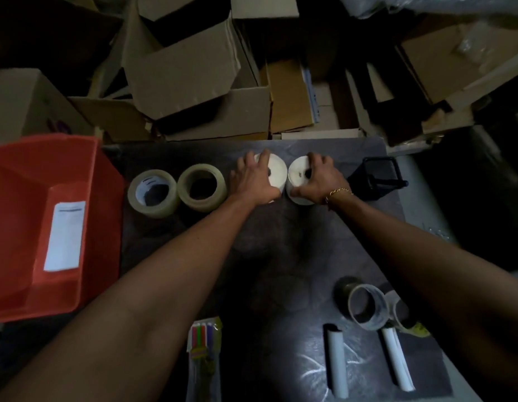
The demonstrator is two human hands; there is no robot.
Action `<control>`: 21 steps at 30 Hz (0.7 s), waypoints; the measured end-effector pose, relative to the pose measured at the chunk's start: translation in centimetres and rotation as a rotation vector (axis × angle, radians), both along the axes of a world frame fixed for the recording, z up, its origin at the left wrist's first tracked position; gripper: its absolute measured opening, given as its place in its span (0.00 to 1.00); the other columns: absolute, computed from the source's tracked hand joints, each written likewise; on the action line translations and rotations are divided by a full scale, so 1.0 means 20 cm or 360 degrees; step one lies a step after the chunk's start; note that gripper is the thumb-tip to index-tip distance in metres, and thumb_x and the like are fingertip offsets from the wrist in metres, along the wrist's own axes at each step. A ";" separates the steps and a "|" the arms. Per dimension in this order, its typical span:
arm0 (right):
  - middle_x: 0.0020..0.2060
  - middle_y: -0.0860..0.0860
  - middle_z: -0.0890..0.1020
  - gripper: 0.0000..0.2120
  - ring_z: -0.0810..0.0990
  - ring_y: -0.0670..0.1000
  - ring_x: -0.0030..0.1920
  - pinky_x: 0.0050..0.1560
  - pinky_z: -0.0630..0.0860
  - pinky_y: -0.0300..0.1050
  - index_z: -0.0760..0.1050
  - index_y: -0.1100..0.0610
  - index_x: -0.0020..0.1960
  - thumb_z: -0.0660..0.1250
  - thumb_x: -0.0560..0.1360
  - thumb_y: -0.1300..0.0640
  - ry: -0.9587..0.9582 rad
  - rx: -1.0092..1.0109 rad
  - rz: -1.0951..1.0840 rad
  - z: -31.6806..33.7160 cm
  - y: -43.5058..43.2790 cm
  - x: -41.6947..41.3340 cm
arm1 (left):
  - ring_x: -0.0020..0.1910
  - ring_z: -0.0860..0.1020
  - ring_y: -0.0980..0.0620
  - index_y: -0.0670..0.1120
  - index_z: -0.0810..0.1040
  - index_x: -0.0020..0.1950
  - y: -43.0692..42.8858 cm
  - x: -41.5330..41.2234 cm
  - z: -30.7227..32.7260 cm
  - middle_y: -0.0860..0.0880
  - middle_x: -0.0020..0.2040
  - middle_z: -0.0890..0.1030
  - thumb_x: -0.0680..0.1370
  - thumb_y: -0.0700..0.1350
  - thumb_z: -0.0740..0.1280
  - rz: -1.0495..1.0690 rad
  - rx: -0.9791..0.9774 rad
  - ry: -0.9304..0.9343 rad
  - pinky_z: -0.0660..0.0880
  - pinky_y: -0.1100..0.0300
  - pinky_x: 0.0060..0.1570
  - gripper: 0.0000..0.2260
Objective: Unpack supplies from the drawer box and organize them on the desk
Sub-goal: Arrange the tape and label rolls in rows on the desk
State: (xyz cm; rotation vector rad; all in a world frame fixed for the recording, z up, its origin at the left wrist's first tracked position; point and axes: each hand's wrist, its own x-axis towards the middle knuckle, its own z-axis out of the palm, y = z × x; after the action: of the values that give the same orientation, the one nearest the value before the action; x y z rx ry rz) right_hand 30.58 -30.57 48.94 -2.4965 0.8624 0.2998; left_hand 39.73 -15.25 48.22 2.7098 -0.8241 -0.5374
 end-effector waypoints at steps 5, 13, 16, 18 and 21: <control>0.73 0.57 0.60 0.55 0.66 0.64 0.70 0.67 0.70 0.62 0.51 0.49 0.76 0.77 0.59 0.37 0.0035 0.0081 -0.0020 -0.02 -0.03 0.03 | 0.71 0.60 0.38 0.54 0.51 0.78 -0.04 0.01 -0.04 0.42 0.74 0.58 0.65 0.56 0.75 -0.0051 0.0023 0.0023 0.64 0.43 0.66 0.48; 0.71 0.56 0.63 0.37 0.64 0.60 0.69 0.65 0.71 0.59 0.58 0.50 0.74 0.69 0.70 0.42 -0.0292 -0.0132 0.0110 0.09 0.04 -0.34 | 0.69 0.62 0.43 0.53 0.63 0.71 0.19 -0.30 0.04 0.45 0.72 0.61 0.69 0.56 0.69 0.0012 -0.0206 -0.0303 0.64 0.46 0.65 0.33; 0.65 0.54 0.69 0.29 0.72 0.57 0.63 0.58 0.76 0.55 0.65 0.50 0.70 0.67 0.72 0.43 -0.0409 -0.0092 0.0114 0.10 0.10 -0.59 | 0.61 0.69 0.44 0.52 0.70 0.64 0.31 -0.59 0.04 0.46 0.62 0.69 0.71 0.55 0.67 0.0028 -0.0325 -0.0311 0.71 0.48 0.58 0.23; 0.61 0.51 0.72 0.25 0.78 0.55 0.56 0.51 0.79 0.53 0.68 0.49 0.66 0.66 0.72 0.43 -0.0447 -0.0022 0.0138 0.09 0.14 -0.77 | 0.59 0.72 0.44 0.52 0.72 0.62 0.40 -0.81 0.00 0.46 0.59 0.71 0.71 0.56 0.66 0.0026 -0.0334 -0.0206 0.73 0.49 0.55 0.21; 0.55 0.49 0.76 0.21 0.81 0.53 0.47 0.46 0.79 0.51 0.72 0.49 0.62 0.65 0.71 0.43 -0.0446 0.0064 0.0145 0.08 0.19 -1.06 | 0.62 0.72 0.42 0.50 0.70 0.67 0.54 -1.13 -0.08 0.45 0.62 0.71 0.71 0.58 0.67 0.0142 -0.0239 0.0015 0.73 0.49 0.58 0.26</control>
State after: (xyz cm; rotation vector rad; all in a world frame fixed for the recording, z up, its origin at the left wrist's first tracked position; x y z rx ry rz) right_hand 9.44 -26.77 50.55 -2.4669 0.6242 -0.0048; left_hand 17.06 -4.55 46.54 2.5906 -0.7070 -0.4496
